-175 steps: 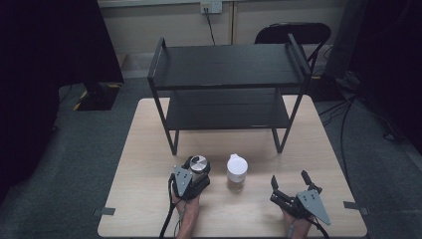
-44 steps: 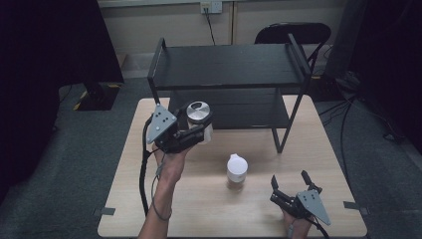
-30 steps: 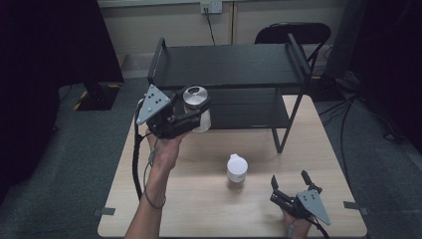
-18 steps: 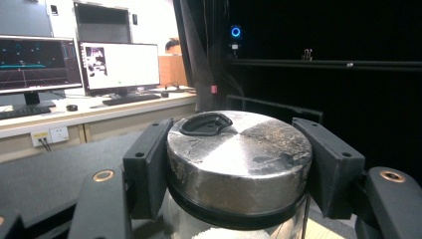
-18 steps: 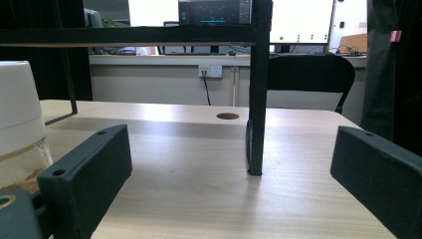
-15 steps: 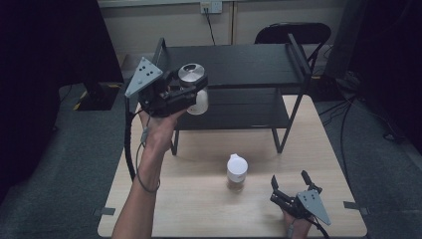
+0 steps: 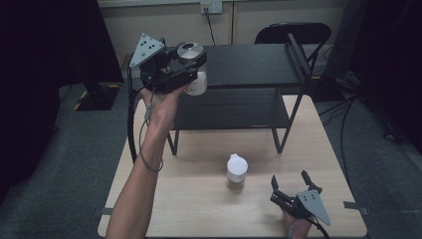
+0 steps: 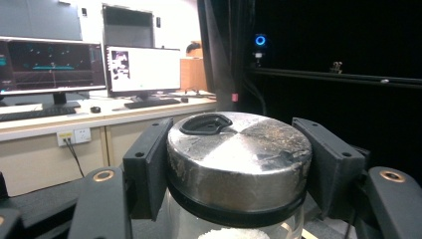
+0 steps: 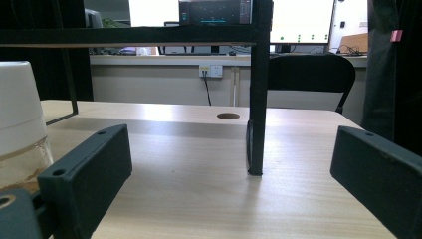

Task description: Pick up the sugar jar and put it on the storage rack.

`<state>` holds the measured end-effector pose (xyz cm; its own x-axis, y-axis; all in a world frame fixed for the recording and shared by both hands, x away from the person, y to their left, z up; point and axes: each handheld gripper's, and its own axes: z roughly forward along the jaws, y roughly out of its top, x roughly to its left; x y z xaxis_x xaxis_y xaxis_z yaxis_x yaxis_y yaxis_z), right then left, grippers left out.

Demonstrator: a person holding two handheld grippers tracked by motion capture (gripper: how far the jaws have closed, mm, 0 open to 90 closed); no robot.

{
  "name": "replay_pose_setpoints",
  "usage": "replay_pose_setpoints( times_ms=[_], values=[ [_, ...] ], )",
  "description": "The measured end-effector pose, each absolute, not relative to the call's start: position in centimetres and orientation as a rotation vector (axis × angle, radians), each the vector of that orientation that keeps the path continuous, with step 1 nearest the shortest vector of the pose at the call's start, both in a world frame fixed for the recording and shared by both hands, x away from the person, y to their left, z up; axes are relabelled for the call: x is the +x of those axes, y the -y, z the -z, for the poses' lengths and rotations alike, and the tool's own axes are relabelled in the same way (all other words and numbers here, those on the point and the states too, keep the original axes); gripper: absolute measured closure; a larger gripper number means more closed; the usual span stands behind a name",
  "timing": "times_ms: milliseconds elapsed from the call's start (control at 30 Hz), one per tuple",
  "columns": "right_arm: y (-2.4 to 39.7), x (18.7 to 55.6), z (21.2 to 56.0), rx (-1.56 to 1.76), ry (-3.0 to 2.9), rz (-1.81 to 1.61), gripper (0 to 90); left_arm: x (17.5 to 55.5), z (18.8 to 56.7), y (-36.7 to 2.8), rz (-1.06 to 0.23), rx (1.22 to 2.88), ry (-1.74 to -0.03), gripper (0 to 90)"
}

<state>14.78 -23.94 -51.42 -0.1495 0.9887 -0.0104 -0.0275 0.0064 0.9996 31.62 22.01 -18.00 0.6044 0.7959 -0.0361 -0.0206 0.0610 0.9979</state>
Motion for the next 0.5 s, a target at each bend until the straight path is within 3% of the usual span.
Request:
replay_pose_setpoints(
  times_ms=[500],
  values=[
    [24.1, 14.8, 51.4, 1.108, -1.303, -1.331, 1.5, 33.8, 17.8, -18.4, -0.802, 1.400, -0.763, 35.6]
  ],
)
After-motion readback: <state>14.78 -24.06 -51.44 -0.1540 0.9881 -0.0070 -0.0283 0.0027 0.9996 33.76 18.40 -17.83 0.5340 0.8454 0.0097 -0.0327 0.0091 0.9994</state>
